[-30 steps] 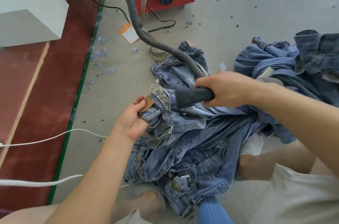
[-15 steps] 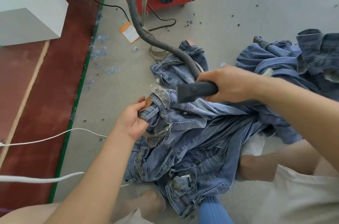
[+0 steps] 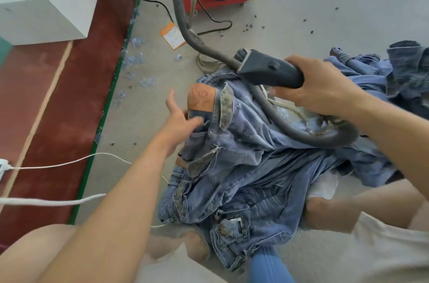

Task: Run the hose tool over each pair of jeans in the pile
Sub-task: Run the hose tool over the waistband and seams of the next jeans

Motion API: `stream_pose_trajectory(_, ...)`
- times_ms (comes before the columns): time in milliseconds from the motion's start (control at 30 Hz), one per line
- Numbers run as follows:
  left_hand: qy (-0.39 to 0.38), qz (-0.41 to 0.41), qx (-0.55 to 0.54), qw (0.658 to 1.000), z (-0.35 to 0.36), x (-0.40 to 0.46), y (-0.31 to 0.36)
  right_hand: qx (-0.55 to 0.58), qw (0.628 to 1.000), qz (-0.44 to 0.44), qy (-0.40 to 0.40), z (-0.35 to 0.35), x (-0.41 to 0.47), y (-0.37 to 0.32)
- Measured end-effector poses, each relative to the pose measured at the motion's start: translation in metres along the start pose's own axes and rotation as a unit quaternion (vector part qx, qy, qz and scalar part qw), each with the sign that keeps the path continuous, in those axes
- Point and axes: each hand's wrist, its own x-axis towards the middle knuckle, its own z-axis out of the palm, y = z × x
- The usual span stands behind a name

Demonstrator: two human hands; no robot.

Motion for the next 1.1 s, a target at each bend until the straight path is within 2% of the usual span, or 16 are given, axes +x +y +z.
stream_pose_trajectory(33, -0.008, -0.061, 0.063, 0.996, 0.005, 0.003, -0.017, -0.002, 1.0, 0.005, -0.004, 0.0, -0.003, 0.003)
stream_pose_trajectory(100, -0.089, -0.169, 0.141, 0.971, 0.016, 0.005, -0.053, -0.014, 1.0, 0.008, -0.019, 0.003, -0.01, 0.01)
stream_pose_trajectory(167, -0.12, -0.195, 0.16, 0.96, 0.019, 0.005, -0.065, -0.033, 0.999, -0.003, -0.034, 0.007, -0.014, 0.015)
stream_pose_trajectory(233, -0.117, -0.14, 0.111, 0.977, 0.013, 0.005, -0.048, -0.045, 0.998, -0.011, -0.05, 0.01, -0.013, 0.017)
stream_pose_trajectory(300, -0.122, -0.078, -0.001, 0.99, 0.0, 0.004, -0.023, -0.057, 0.996, -0.018, -0.061, 0.01, -0.01, 0.017)
stream_pose_trajectory(367, -0.152, -0.04, -0.096, 0.983, -0.017, 0.002, -0.004, -0.062, 0.995, -0.024, -0.068, 0.006, -0.008, 0.015)
stream_pose_trajectory(500, -0.232, 0.019, -0.124, 0.965, -0.03, -0.015, 0.023, -0.054, 0.994, -0.046, -0.078, -0.01, -0.004, 0.006)
stream_pose_trajectory(667, -0.247, 0.077, -0.106, 0.96, -0.031, -0.036, 0.039, -0.058, 0.989, -0.072, -0.115, -0.027, -0.006, -0.007)
stream_pose_trajectory(867, -0.325, 0.089, -0.124, 0.933, -0.022, -0.063, 0.054, -0.053, 0.98, -0.104, -0.162, -0.01, -0.011, -0.031)
stream_pose_trajectory(1000, -0.335, 0.048, -0.182, 0.923, -0.035, -0.077, 0.06, 0.019, 0.985, -0.131, -0.11, -0.01, -0.014, -0.047)
stream_pose_trajectory(1100, -0.365, 0.026, -0.178, 0.914, -0.039, -0.085, 0.055, 0.068, 0.99, -0.111, -0.058, -0.025, -0.015, -0.046)
